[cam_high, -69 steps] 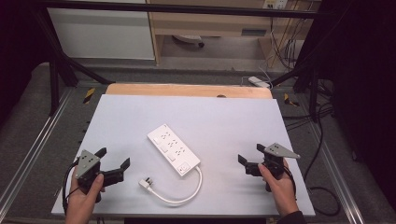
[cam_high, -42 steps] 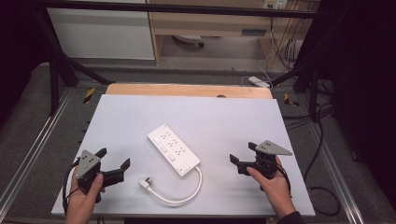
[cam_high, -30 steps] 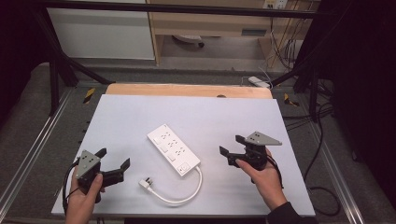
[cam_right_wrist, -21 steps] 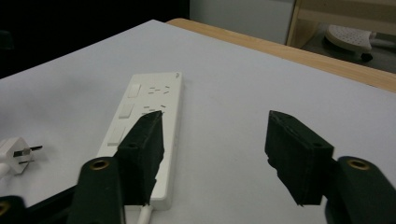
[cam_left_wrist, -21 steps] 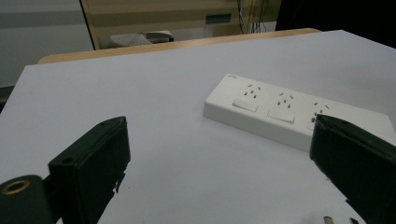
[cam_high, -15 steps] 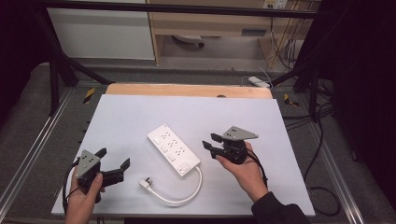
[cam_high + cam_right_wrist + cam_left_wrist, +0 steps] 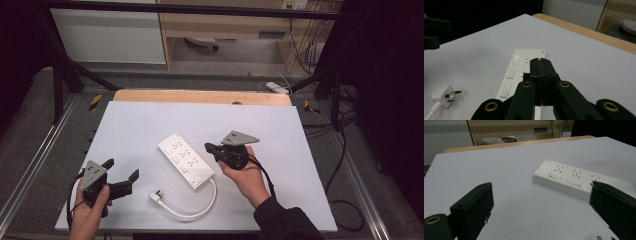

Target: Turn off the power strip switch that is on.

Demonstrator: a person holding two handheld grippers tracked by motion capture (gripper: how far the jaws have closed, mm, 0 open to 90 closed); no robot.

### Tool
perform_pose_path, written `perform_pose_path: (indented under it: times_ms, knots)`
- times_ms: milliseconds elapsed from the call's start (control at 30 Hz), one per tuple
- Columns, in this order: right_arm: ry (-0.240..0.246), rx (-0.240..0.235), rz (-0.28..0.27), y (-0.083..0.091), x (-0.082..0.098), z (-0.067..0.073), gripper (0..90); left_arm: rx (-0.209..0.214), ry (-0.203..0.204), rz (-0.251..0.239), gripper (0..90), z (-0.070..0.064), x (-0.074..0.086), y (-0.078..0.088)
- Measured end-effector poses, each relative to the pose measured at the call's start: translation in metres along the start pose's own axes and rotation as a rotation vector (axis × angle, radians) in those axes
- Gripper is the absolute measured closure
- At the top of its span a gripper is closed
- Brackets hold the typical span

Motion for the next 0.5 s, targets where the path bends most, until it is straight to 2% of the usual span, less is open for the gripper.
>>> perform_pose_path:
  times_ms: [500]
  knots:
    - [0.022,-0.029,0.015,-0.034,-0.016,0.012,90.0,-0.007,-0.005,0.008,5.0,0.001,0.000,-0.001]
Point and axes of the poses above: each handheld gripper's, and its own axes: y roughly backward along the jaws, x roughly out of its underside, z roughly to its left, the point moved 1 cm from there along -y, roughly forward along the jaws, and after that the axes turned 11 degrees about z, right-handed, at the moved point
